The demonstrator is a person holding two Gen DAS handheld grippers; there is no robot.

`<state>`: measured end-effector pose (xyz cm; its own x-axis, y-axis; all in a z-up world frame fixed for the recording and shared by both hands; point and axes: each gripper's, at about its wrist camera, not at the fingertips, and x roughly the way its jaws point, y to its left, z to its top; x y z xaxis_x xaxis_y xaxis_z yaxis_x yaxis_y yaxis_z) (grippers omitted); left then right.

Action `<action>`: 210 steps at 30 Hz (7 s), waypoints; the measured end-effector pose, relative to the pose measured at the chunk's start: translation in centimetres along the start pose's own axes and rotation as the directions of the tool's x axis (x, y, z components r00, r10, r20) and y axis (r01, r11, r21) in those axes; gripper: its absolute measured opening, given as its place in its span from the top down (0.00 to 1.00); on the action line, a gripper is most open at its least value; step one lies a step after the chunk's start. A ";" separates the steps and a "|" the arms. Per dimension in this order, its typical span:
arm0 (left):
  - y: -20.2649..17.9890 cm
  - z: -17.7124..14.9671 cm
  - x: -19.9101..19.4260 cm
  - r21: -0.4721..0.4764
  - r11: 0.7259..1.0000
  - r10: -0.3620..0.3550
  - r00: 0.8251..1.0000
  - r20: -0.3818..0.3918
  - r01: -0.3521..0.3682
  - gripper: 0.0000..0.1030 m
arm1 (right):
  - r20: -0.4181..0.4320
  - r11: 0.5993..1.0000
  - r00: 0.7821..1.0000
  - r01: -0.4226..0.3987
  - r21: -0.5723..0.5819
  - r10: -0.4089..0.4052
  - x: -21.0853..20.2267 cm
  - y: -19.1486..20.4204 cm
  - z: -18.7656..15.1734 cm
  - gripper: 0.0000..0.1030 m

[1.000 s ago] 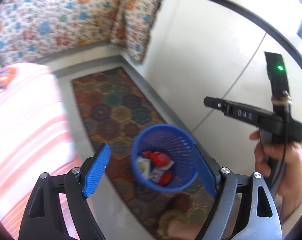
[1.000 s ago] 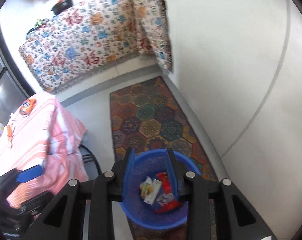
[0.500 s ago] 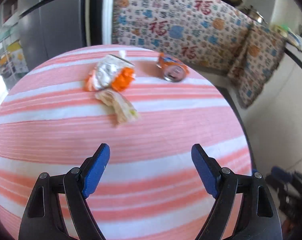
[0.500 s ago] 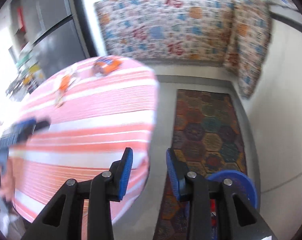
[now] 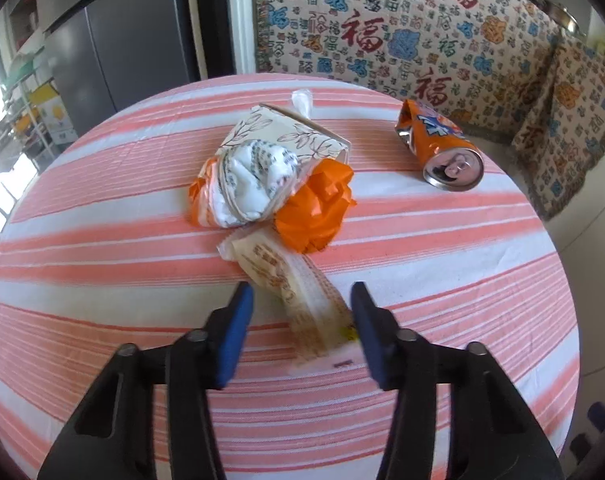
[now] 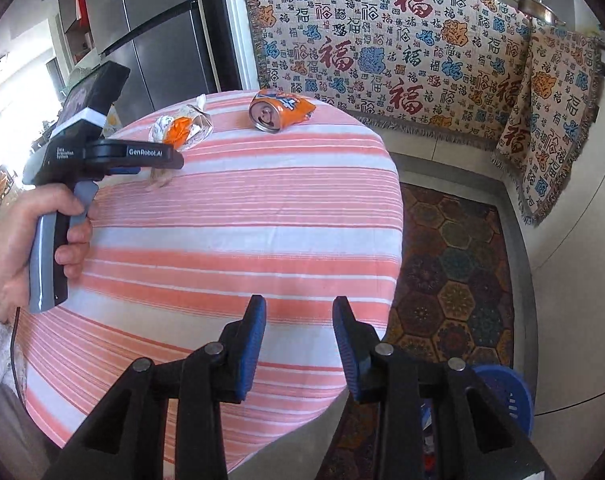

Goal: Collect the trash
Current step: 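Move both open tools back over the table toward the remaining trash, then grasp the white-orange wrapper with the right gripper while the left gripper grasps the white bread bag, then carry the bread bag and wrapper over the blue wastebasket and open both grippers, then move both open tools back over the table toward the tissue box and can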

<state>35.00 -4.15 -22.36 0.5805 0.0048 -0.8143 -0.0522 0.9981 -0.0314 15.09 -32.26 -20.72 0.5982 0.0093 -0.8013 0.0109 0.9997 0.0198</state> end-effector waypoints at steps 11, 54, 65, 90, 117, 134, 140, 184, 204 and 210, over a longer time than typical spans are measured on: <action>5.9 -5.8 -6.1 0.134 0.986 -0.095 0.995 -0.031 0.098 0.77 | 0.011 1.000 1.000 -0.023 0.004 0.023 1.1 1.2 1.4 0.66; 10.7 -9.1 -6.4 0.145 0.984 -0.102 0.995 0.000 0.101 0.35 | -0.060 1.000 0.998 -0.015 -0.007 0.015 4.5 9.9 2.1 0.58; 13.2 -8.8 -8.0 0.120 0.970 -0.216 0.976 0.033 0.211 0.19 | -0.032 0.989 0.989 -0.146 -0.018 0.145 2.7 8.6 2.7 0.39; 10.4 -7.2 -5.7 0.166 0.970 -0.173 0.985 -0.025 0.175 0.78 | -0.128 0.990 0.985 -0.125 -0.059 0.116 7.3 9.5 5.7 0.51; 7.8 -8.0 -11.5 0.176 0.976 -0.146 0.982 0.117 0.124 0.82 | -0.049 0.995 0.994 -0.100 0.003 0.100 2.2 7.6 3.3 0.51; -4.5 -10.4 -14.6 0.264 0.907 -0.353 0.934 0.054 0.328 0.82 | 0.024 0.988 1.000 0.008 0.154 -0.012 -4.5 -2.7 -0.8 0.51; -11.9 -11.1 -14.8 0.314 0.849 -0.446 0.895 -0.007 0.425 0.82 | 0.028 0.961 0.995 0.082 0.264 -0.093 -6.7 -8.8 -3.5 0.51; -40.8 -19.0 -4.4 0.429 0.644 -0.537 0.773 -0.337 0.634 0.38 | -0.131 0.614 0.968 0.238 0.753 -0.215 -6.1 -31.9 -18.9 0.36; -17.0 -12.7 -18.9 0.347 0.802 -0.492 0.867 -0.076 0.486 0.10 | 0.154 0.855 0.923 0.252 0.452 -0.353 -10.0 -18.5 -6.7 0.36; -7.1 -10.4 -16.0 0.255 0.919 -0.315 0.949 0.013 0.301 0.07 | 0.158 0.970 0.975 0.124 0.208 -0.159 -5.9 -7.1 -2.2 0.36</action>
<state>17.70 -11.96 -15.15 0.5778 -0.3088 -0.7555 0.3339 0.9341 -0.1265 9.69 -39.37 -17.42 0.7080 -0.1529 -0.6894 0.2519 0.9667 0.0442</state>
